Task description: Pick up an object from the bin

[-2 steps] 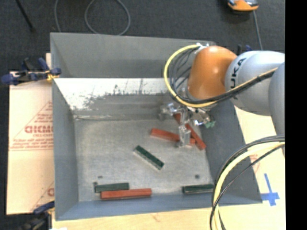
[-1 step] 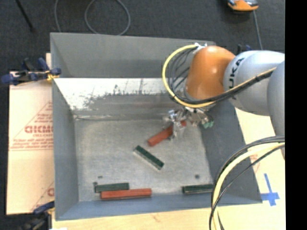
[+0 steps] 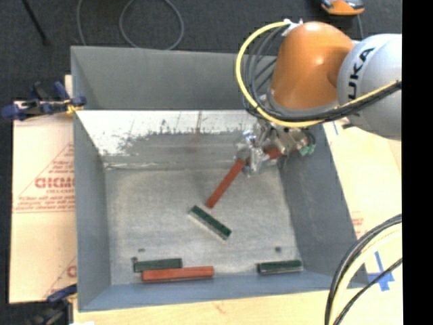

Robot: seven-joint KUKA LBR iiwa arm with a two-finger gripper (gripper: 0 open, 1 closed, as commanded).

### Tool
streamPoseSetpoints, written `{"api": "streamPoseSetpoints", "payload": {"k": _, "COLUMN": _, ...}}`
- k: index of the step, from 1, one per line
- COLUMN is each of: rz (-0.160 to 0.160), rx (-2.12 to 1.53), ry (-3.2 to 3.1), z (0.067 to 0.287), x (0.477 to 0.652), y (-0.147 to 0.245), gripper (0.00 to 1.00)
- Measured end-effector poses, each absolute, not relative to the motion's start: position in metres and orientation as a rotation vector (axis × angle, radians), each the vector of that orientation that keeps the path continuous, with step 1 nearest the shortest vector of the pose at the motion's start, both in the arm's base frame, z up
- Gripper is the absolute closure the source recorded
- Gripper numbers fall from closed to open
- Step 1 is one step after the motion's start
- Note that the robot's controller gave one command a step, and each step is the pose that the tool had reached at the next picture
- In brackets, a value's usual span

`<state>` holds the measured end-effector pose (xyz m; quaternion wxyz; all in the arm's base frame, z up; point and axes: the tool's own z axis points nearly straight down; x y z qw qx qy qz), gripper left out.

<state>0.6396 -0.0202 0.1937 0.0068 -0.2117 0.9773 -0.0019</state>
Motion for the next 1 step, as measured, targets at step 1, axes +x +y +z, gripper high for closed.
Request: {"api": "streamPoseSetpoints", "payload": {"k": 1, "rz": -0.008, "rx": -1.194, "ry": 2.897, "z": 0.2317, "x": 0.6204, "y": -0.0526, "gripper": 1.00}}
